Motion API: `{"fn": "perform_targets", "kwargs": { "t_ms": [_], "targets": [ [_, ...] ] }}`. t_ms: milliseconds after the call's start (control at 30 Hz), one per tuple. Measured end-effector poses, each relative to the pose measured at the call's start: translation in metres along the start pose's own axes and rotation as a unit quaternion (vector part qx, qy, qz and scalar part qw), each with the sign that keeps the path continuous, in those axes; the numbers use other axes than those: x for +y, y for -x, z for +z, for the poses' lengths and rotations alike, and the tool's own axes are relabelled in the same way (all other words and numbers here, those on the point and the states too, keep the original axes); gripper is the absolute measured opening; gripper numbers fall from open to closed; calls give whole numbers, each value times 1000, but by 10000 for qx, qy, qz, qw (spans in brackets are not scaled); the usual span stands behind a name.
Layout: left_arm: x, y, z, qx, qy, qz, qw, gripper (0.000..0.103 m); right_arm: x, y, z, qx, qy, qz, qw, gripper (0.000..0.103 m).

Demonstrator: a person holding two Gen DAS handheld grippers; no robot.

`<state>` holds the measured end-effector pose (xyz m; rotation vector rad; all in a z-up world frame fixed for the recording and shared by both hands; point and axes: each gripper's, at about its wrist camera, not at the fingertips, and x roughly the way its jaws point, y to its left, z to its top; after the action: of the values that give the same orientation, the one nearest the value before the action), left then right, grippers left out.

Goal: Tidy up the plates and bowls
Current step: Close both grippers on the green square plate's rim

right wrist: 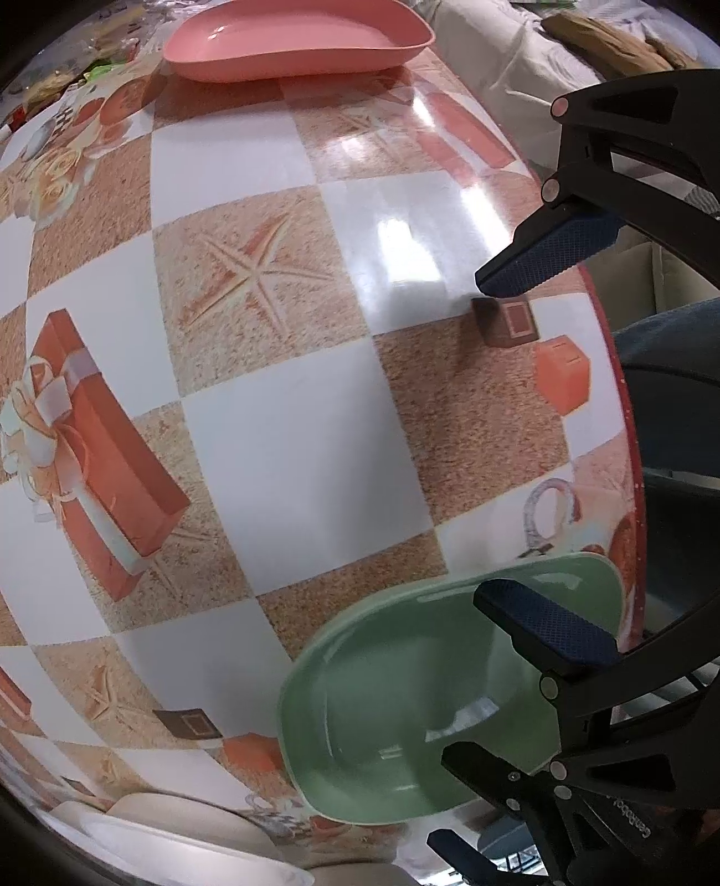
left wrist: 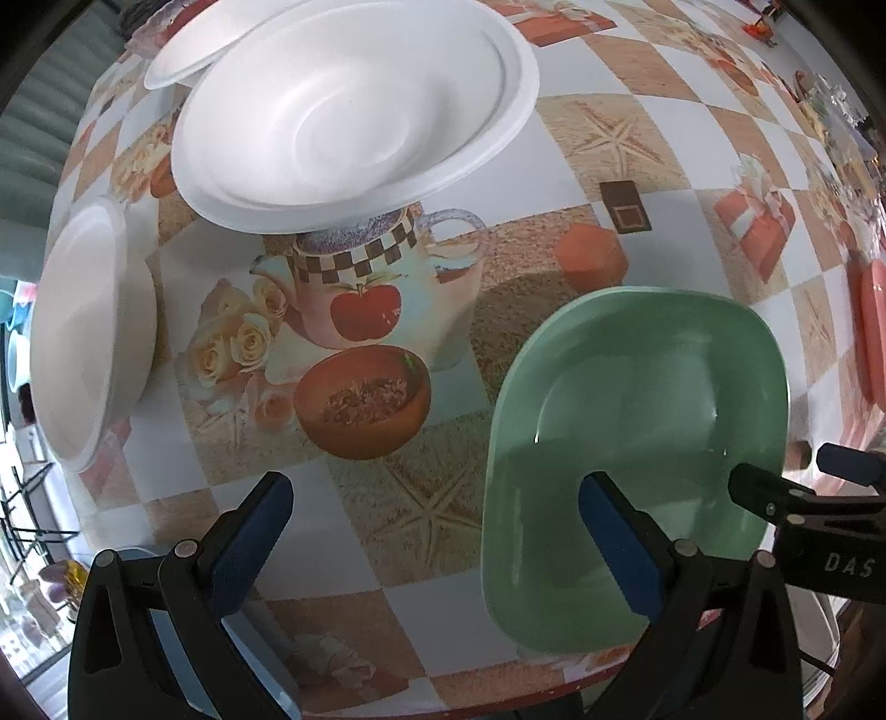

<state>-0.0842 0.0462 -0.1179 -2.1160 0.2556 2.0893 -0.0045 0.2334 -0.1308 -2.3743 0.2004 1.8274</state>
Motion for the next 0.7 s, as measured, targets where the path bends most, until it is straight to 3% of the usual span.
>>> {"fn": "perform_targets", "kwargs": {
  "t_ms": [133, 333, 433, 600, 700],
  "targets": [
    [4, -13, 4, -31, -20, 0, 10000, 103, 18, -2, -1, -75, 73, 34, 9999, 102],
    [17, -24, 8, -82, 100, -289, 9995, 103, 24, -1, -2, -137, 135, 52, 9998, 103],
    [23, -23, 4, -183, 46, -210, 9996, 103, 36, -6, 1, -184, 123, 93, 9997, 103],
    [29, -19, -3, -275, 71, -157, 9995, 103, 23, -1, -6, -216, 167, 103, 9996, 103],
    [30, -23, -5, -165, 120, -144, 9997, 103, 25, -1, -2, -88, 188, 95, 9997, 103]
  ]
}}
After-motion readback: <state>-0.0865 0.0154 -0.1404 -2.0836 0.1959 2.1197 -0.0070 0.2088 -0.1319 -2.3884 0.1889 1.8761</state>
